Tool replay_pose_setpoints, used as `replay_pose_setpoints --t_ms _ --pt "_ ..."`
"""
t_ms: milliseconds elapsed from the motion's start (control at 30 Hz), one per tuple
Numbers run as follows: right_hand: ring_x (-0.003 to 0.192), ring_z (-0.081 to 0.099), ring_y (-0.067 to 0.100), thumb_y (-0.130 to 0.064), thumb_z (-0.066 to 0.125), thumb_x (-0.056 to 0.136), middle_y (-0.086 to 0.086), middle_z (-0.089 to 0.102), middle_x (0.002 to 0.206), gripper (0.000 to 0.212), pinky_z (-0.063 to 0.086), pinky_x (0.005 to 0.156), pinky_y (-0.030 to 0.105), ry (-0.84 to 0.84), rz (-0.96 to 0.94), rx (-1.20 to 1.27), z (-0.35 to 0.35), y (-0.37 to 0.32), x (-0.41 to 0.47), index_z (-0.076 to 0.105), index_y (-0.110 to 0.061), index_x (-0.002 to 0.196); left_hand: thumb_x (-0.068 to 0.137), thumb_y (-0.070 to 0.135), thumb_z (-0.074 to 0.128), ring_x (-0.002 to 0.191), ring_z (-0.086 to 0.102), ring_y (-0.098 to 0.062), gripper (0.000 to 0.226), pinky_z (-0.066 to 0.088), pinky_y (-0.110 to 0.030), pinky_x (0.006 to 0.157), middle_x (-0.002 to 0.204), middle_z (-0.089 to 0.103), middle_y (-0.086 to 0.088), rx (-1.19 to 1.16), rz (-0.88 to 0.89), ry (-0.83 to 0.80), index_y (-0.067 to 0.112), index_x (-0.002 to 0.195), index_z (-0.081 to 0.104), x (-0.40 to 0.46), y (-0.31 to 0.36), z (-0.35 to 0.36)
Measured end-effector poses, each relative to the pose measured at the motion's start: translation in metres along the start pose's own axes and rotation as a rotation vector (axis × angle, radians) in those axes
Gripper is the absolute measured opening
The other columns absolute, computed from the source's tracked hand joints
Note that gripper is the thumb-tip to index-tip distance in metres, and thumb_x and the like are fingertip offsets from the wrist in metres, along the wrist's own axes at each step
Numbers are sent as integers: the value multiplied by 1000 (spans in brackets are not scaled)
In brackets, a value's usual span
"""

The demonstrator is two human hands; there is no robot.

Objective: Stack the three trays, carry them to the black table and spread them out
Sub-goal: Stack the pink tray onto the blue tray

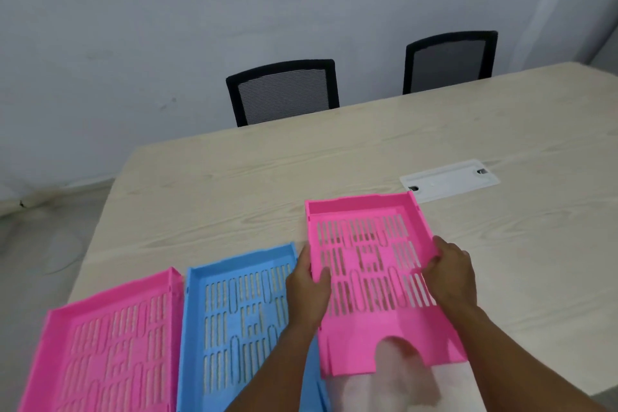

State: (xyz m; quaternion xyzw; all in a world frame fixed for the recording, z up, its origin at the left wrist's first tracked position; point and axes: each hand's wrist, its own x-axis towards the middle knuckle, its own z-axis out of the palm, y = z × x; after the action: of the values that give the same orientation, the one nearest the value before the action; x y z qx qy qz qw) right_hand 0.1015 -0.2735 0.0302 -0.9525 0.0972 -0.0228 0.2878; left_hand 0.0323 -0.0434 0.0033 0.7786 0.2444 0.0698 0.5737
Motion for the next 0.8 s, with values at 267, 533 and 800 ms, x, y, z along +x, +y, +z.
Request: replay_pose_setpoints --t_ms 267,533,800 --pt "99 61 40 8 45 86 22 65 103 41 55 84 48 -88 -100 126 53 -73 -42 62 2 123 90 -6 56 131 55 -21 56 35 -24 108 143 57 -11 62 25 182 7 144 50 15 -27 -103" --pt "91 62 38 7 45 85 21 64 95 30 54 84 48 -223 -199 159 105 -123 -100 65 3 108 90 -9 53 129 56 -20 53 39 -36 113 142 57 -15 42 -31 270 1 142 51 -1 -72 -194" --pt "98 63 35 5 44 89 19 65 102 38 54 92 47 -265 -221 172 121 -133 -129 63 1 122 94 -7 50 117 66 -25 60 53 -48 101 143 58 -9 28 -61 243 14 149 43 -20 -99 -218"
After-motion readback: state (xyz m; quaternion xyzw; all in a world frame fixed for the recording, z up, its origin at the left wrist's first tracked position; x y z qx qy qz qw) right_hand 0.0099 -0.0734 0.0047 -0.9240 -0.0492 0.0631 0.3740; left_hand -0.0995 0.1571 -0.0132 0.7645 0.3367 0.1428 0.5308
